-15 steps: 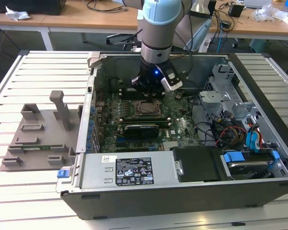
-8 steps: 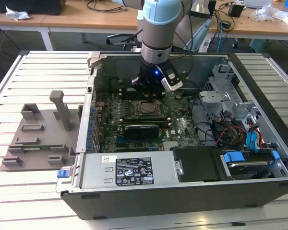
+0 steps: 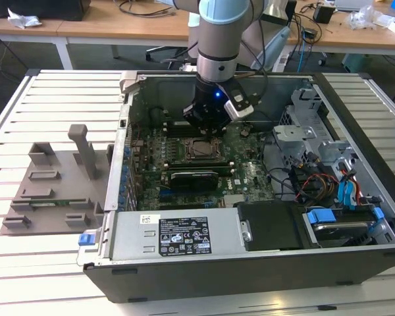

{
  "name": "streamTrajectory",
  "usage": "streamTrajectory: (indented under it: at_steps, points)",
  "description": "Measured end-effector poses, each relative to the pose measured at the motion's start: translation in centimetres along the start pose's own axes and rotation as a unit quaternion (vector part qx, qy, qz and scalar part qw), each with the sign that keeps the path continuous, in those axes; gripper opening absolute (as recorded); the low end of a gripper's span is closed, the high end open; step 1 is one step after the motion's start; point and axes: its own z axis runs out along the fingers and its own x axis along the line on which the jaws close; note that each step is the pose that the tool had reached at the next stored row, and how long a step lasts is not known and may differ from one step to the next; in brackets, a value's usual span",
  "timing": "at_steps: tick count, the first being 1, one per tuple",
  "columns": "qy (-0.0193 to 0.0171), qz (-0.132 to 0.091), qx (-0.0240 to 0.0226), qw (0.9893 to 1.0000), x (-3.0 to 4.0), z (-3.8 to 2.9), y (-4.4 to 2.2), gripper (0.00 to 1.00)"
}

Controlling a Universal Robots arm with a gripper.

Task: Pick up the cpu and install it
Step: 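Install the first cpu locking lever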

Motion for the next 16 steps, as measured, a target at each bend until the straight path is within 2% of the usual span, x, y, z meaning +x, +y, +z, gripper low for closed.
streamTrajectory:
  at_steps: [8,13,16]
  points:
    - [-0.0012,0.0,0.0017,1.0,0.12,-0.32,0.06,0.11]
    - [-0.0049,0.0,-0.0025,1.0,1.99,-0.33,0.21,0.11]
    - [-0.0061,0.0,-0.0034,1.0,3.15,-0.33,0.3,0.11]
